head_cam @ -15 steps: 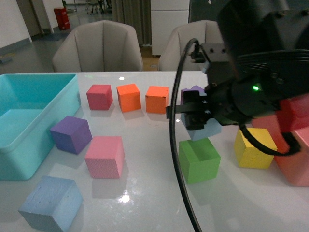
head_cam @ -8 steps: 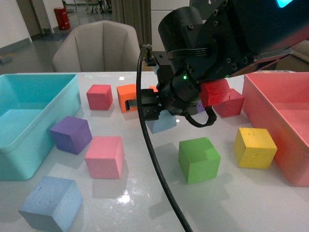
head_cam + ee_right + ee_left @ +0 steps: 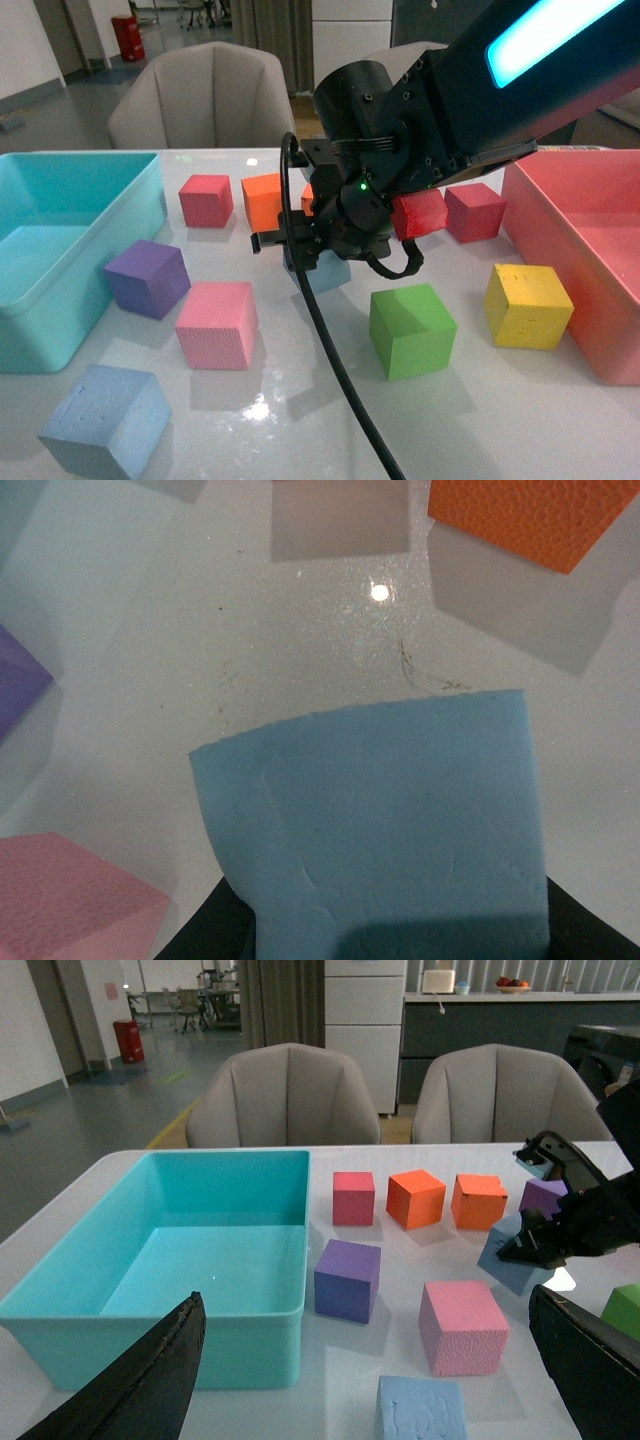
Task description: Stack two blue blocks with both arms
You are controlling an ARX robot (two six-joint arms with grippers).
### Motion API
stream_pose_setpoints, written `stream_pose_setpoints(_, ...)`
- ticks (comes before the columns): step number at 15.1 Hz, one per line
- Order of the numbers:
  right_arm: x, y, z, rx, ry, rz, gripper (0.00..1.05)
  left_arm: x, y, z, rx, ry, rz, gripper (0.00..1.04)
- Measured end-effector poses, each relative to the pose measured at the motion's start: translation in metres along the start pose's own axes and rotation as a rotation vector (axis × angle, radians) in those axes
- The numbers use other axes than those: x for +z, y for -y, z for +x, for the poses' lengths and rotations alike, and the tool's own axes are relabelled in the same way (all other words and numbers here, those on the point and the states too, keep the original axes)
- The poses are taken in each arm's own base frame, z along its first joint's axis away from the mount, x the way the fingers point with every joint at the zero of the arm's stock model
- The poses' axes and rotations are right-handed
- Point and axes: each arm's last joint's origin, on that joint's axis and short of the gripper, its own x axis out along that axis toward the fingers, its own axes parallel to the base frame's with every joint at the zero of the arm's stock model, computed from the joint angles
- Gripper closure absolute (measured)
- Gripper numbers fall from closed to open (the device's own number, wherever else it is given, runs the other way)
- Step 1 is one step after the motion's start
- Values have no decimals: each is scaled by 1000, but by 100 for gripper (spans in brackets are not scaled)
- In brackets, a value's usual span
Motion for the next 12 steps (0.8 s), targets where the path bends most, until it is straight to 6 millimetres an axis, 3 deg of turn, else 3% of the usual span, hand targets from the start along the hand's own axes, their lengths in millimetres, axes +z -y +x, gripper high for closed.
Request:
stream_pose_setpoints(1, -3, 5, 9, -9, -30, -1, 52, 0, 0, 0, 0, 0, 0, 7)
stream_pose_setpoints(4, 0, 8, 9, -15, -24, 4, 11, 0, 0, 0, 0, 0, 0, 7)
stream_pose_setpoints(5, 0, 8, 9, -14, -18, 4, 6, 0, 0, 0, 0, 0, 0, 7)
stream_pose_setpoints(9, 2, 12, -5, -19, 7, 12, 6, 0, 0, 0, 0, 0, 0, 7)
stream_pose_setpoints(11, 12, 13, -34, -23, 77, 35, 6, 0, 0, 0, 0, 0, 0, 7)
stream_pose_setpoints(12, 19, 15, -71, -51, 192, 77, 6, 0, 0, 0, 0, 0, 0, 7)
